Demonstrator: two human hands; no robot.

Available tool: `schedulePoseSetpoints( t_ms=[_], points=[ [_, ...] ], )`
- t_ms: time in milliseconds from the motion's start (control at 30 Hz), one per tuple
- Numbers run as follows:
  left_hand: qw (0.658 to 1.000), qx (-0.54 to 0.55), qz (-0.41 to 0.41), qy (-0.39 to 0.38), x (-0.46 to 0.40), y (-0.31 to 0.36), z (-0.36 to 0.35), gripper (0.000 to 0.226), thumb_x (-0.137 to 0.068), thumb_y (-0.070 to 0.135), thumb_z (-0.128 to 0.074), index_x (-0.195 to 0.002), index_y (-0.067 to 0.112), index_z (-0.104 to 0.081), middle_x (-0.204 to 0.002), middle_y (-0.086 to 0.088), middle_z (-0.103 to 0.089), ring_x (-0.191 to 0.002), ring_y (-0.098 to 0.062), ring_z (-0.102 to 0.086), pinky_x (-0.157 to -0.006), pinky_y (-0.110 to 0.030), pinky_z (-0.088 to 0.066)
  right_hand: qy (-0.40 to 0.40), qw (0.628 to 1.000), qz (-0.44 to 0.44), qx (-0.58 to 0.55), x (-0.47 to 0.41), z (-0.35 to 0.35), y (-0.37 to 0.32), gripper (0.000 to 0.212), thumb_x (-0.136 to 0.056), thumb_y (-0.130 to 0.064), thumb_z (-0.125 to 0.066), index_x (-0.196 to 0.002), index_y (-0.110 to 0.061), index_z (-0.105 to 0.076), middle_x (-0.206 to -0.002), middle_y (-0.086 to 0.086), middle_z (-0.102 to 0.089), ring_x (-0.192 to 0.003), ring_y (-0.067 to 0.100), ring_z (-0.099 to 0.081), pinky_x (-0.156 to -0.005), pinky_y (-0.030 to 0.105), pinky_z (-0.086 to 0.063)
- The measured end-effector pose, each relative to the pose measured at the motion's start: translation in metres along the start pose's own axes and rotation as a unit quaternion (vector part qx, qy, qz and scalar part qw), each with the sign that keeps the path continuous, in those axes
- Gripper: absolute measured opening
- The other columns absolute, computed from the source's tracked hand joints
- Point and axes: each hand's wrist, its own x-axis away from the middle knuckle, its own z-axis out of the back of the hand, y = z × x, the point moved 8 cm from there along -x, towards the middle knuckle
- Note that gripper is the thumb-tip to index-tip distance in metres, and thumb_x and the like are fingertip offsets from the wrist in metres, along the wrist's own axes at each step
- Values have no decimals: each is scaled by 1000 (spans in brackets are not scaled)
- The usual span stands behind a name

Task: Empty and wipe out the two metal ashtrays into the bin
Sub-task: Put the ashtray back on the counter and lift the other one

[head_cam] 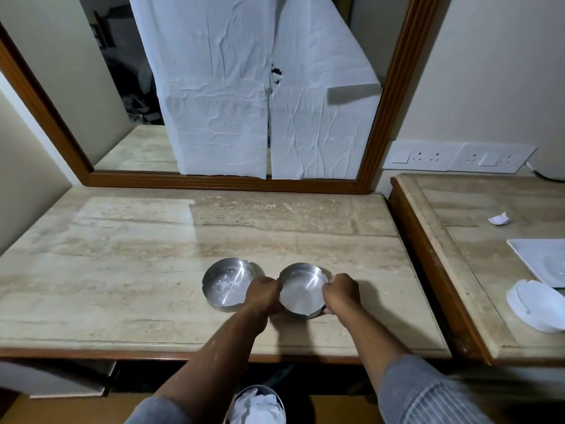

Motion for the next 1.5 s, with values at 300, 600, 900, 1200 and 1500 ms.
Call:
schedulePoseSetpoints(
  t_ms=[300,600,900,1200,1500],
  points=[
    [994,-16,-84,68,19,32,39,16,-90,11,-54,-82,14,-67,-84,-14,-64,-74,-21,-56,-67,-32,-51,85,991,72,75,19,3,-22,29,-87,-19,-51,-108,-4,-65,-115,16,-61,-104,35,-59,-82,38,-53],
    [975,-141,-21,172,-10,14,160,28,-88,23,-52,-68,3,-54,-76,-20,-59,-67,-31,-55,-59,-33,-43,-108,969,213,63,70,-87,-131,20,-92,-17,-46,-100,-4,-59,-96,15,-66,-90,32,-62,-67,31,-44],
    [992,-25,18,122,-7,-20,146,13,-76,7,-41,-71,4,-53,-72,-17,-53,-61,-28,-47,-54,-31,-33,-111,989,100,12,80,-109,-104,32,-93,-2,-43,-124,-3,-54,-87,7,-58,-85,26,-58,-58,24,-41],
    [988,145,-17,42,45,20,145,14,-82,2,-50,-91,5,-60,-83,-17,-60,-72,-32,-58,-69,-40,-57,-41,993,113,13,114,-58,-126,25,-86,-7,-52,-109,0,-60,-93,19,-71,-80,33,-71,-66,36,-59],
    [974,192,-13,-119,84,23,155,33,-94,41,-60,-106,10,-62,-87,-6,-65,-79,-24,-66,-66,-38,-62,-10,986,114,-122,178,-20,-126,13,-85,-8,-57,-94,1,-59,-78,12,-67,-54,22,-71,-49,27,-59]
  ],
)
